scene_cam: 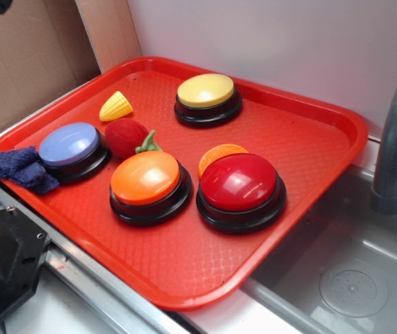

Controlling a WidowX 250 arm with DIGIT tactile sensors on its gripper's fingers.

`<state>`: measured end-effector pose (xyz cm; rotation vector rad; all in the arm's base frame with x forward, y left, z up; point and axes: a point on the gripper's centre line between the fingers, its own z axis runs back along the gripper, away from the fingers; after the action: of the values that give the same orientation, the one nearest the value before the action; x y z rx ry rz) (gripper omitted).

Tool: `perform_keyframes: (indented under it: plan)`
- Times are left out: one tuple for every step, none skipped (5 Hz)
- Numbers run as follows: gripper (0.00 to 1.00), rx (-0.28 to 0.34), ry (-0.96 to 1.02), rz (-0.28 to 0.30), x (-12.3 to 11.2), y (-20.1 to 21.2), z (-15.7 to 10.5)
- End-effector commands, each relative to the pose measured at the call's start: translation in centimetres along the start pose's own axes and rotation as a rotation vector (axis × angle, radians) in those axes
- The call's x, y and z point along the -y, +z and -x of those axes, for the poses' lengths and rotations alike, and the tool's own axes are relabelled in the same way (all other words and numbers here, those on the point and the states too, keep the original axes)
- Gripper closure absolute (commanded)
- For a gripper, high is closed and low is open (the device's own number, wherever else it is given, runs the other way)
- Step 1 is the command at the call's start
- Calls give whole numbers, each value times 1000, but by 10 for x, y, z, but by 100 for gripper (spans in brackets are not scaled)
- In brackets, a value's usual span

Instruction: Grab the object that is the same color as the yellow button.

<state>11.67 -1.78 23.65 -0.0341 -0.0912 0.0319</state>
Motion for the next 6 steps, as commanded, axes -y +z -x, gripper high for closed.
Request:
perform_keyframes:
  plan:
    - [0,0,0,0,0,0,0]
    - [0,50,-40,-11,-14,-8,-14]
    - [0,27,-66,11,-35,-18,-31]
    - [0,31,1,-31,-54,-31,-47]
    - [0,67,54,-38,-75,-48,-63]
    - [0,80,68,-71,-84,-64,-79]
